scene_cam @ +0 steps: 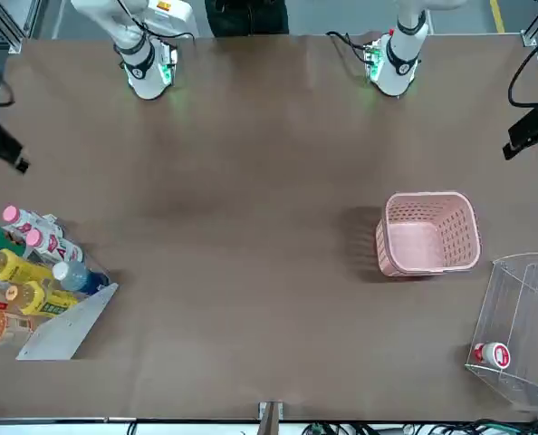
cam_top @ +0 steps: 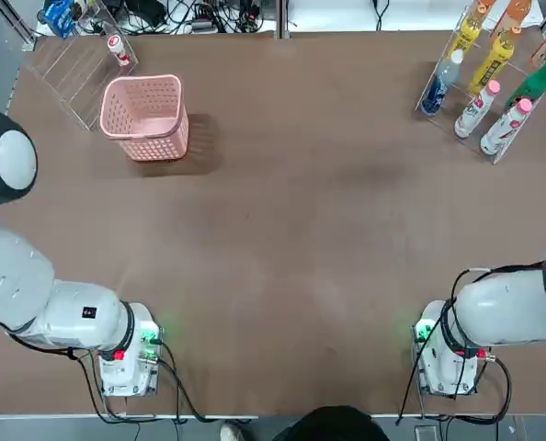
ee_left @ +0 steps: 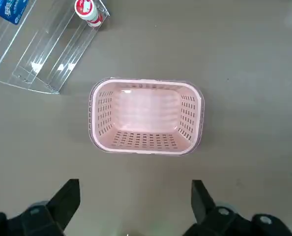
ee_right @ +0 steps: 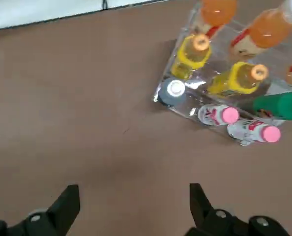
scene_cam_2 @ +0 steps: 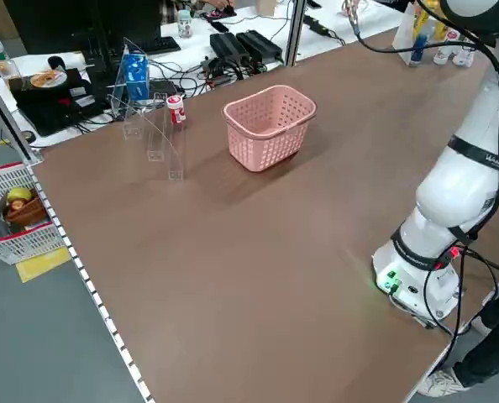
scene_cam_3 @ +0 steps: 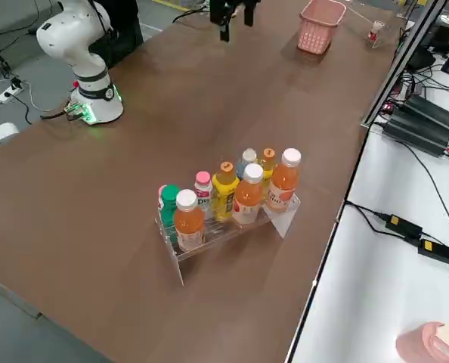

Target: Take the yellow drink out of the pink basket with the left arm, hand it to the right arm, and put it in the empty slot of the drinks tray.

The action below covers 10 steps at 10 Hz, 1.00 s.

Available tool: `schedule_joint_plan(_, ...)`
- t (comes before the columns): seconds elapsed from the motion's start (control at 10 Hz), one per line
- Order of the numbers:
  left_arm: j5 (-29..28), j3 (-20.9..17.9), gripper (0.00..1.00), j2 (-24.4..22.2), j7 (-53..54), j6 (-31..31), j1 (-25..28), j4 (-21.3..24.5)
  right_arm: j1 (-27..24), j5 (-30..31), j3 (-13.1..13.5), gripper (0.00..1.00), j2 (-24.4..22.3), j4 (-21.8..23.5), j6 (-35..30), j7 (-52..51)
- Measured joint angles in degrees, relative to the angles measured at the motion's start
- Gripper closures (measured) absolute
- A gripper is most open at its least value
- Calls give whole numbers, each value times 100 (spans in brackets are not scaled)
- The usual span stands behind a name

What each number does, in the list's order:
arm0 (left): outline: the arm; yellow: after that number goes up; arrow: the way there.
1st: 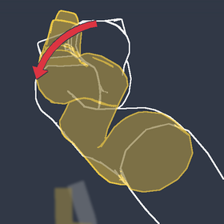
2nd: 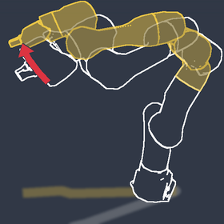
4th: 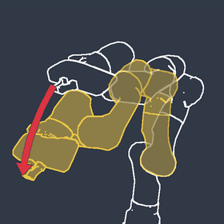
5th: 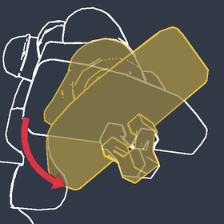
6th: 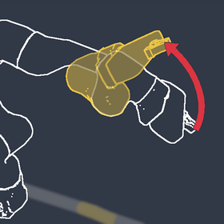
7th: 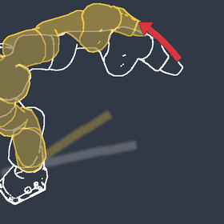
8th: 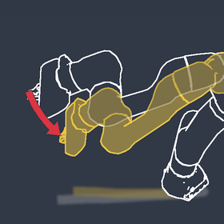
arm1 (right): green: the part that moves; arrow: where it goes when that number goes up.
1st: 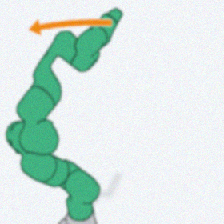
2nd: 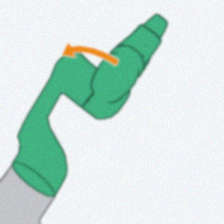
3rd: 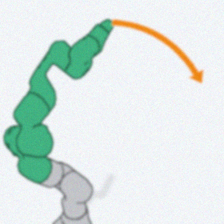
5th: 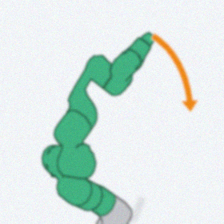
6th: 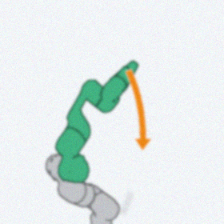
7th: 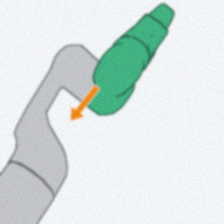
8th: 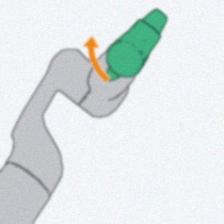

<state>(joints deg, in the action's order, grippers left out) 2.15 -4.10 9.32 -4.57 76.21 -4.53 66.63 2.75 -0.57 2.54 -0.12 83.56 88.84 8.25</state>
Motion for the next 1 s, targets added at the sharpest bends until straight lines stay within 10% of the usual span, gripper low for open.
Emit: schedule_joint_plan(1.0,0,-6,0,0,1,1,10,0,-5,41,-66,1,25,110,-179,-513)
